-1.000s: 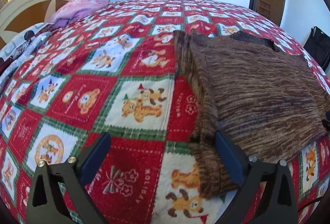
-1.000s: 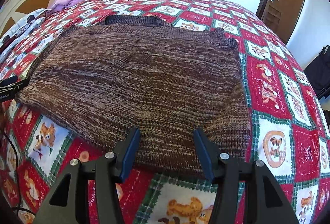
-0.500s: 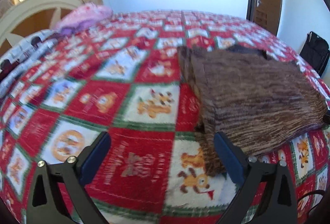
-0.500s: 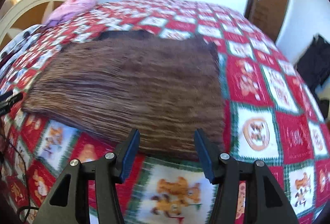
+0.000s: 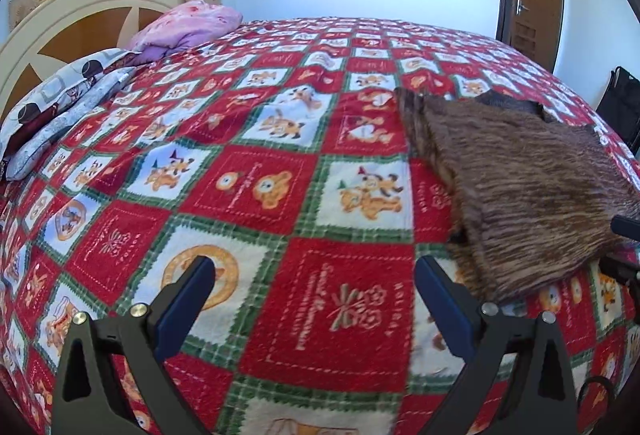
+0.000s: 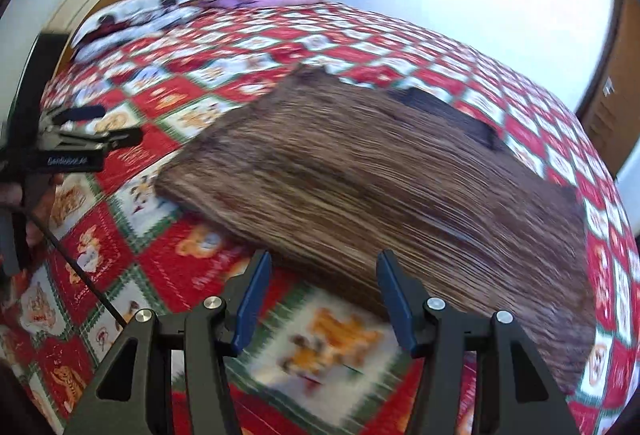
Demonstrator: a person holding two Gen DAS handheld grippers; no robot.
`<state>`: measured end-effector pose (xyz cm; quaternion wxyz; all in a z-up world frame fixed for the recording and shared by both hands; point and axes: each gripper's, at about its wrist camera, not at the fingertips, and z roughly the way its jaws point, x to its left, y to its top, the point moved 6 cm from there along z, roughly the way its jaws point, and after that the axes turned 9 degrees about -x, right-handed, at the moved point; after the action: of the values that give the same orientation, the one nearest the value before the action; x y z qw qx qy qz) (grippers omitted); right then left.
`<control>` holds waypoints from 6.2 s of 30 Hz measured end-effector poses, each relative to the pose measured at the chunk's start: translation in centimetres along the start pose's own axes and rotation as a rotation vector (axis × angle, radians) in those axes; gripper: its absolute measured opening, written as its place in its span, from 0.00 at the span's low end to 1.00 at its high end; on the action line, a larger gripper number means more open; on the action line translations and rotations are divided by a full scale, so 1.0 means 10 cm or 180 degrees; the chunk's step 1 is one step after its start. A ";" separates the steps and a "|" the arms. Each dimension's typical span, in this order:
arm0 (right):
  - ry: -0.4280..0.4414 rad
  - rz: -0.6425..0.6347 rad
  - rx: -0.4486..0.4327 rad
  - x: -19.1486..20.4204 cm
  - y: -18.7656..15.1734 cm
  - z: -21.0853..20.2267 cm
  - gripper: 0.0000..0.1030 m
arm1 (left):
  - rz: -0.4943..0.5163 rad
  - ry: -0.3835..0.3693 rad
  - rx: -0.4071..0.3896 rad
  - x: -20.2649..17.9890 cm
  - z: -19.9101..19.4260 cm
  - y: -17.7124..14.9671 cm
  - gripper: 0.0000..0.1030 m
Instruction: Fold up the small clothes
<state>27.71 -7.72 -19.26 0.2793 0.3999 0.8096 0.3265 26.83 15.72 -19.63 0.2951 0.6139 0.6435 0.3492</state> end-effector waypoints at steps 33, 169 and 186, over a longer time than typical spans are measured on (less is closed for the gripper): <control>-0.0145 -0.0899 -0.0356 0.99 0.30 0.47 0.54 | -0.0300 -0.1262 0.0107 -0.17 0.59 0.67 0.99; -0.0722 0.2270 -0.0635 -2.62 -0.70 -1.20 0.72 | 0.0745 -0.1905 -0.0168 -3.08 0.05 0.66 0.71; -0.0943 0.2109 0.0123 -2.97 -0.69 -0.16 0.05 | 0.0882 -0.1932 -0.0004 -3.04 0.10 0.28 0.95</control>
<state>38.95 -36.02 -17.78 0.2651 0.6887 0.5929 0.3224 31.43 -14.47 -19.40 0.4234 0.7714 0.4364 0.1876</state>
